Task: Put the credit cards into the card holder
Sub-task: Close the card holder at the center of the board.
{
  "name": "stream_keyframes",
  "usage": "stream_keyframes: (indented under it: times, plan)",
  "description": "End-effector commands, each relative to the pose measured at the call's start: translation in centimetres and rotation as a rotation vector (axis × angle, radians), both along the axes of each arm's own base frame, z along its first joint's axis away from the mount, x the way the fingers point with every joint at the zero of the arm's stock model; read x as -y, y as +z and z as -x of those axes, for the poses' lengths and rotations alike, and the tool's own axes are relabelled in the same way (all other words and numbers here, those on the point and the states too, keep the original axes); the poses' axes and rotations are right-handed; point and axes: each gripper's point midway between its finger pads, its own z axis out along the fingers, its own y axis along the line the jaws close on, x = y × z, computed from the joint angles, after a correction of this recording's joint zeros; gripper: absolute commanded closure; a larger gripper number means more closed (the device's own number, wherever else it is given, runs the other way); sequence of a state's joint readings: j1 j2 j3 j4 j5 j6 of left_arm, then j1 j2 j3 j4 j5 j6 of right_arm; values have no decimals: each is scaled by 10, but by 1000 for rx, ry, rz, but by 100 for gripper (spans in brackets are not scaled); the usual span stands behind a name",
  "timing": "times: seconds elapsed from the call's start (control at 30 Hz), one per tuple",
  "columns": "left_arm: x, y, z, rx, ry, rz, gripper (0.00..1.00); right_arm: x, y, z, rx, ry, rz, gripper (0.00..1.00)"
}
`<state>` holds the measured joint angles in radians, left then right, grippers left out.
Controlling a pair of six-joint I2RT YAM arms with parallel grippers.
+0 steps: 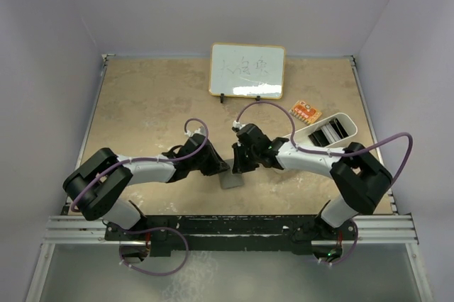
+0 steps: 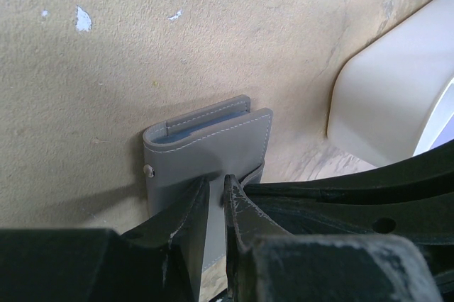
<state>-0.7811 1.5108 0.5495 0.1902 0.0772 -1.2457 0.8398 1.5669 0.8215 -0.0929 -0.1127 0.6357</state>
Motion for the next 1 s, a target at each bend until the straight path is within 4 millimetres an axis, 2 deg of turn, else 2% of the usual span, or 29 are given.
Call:
stream_keyframes:
  times: [0.0,0.27,0.33,0.4,0.67,0.83,0.97]
  plan:
    - [-38,-56,32,-129,-7,-196,87,9,-24,9,-15,25,137,94]
    - [-38,-57,33,-131,-8,-194,87,19,-40,14,-37,34,247,94]
    - [-38,-57,34,-131,-8,-194,87,27,-47,17,-56,38,293,94]
    - [-39,-58,34,-132,-9,-193,87,21,-42,10,-43,44,298,94]
    - [-39,-57,34,-132,-8,-193,87,20,-45,10,-53,65,312,93]
    - [-38,-43,24,-91,7,-200,86,8,-22,3,-4,71,245,92]
    - [-40,-9,6,6,35,-211,76,-1,14,3,29,78,162,88]
